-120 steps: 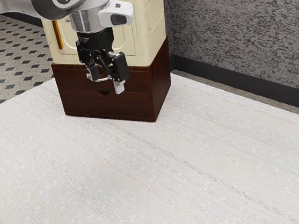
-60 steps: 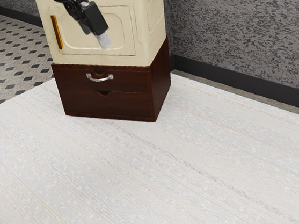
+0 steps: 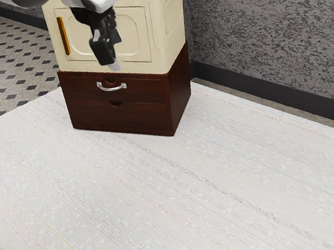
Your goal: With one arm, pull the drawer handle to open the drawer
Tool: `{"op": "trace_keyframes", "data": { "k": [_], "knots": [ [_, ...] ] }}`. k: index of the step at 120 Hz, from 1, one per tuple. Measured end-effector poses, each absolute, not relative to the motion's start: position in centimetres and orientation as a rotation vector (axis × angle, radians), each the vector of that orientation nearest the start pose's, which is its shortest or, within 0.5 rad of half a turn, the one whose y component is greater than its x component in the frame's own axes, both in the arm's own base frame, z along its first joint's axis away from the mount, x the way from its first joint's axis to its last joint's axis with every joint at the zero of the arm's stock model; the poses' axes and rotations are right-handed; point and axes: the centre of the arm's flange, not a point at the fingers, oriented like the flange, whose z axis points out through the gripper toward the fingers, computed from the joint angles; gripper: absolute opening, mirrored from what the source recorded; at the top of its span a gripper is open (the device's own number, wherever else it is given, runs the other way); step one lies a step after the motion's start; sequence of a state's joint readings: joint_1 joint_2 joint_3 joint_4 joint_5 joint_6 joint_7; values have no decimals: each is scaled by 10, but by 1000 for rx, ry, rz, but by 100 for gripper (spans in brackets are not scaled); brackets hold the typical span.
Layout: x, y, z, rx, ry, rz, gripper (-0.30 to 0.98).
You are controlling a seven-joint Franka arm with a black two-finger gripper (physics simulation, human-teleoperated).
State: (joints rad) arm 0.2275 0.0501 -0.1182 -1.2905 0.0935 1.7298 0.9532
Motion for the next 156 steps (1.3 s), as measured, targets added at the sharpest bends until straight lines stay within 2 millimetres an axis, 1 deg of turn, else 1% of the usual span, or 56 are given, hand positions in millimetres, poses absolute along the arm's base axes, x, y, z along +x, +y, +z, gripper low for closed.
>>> {"op": "trace_keyframes", "data": {
  "k": [6,14,26,34,41,46,52,66,70,75,86,100,106,140,156],
  "knots": [
    [575,92,734,-2568,1180,-414,59],
    [577,121,716,-2545,1191,-400,57],
    [570,167,701,-2513,1182,-388,56],
    [567,195,688,-2496,1179,-376,55],
    [567,214,676,-2477,1188,-371,54],
    [572,222,665,-2465,1206,-371,53],
    [579,221,657,-2438,1245,-385,52],
    [600,188,648,-2372,1373,-451,47],
    [605,183,644,-2359,1400,-462,45],
    [608,181,640,-2347,1421,-475,43],
    [609,187,634,-2336,1440,-497,40],
    [603,209,624,-2337,1429,-491,37],
    [601,215,622,-2332,1430,-490,37],
    [603,217,615,-2280,1485,-488,35],
    [601,229,611,-2292,1467,-491,35]
  ]
}}
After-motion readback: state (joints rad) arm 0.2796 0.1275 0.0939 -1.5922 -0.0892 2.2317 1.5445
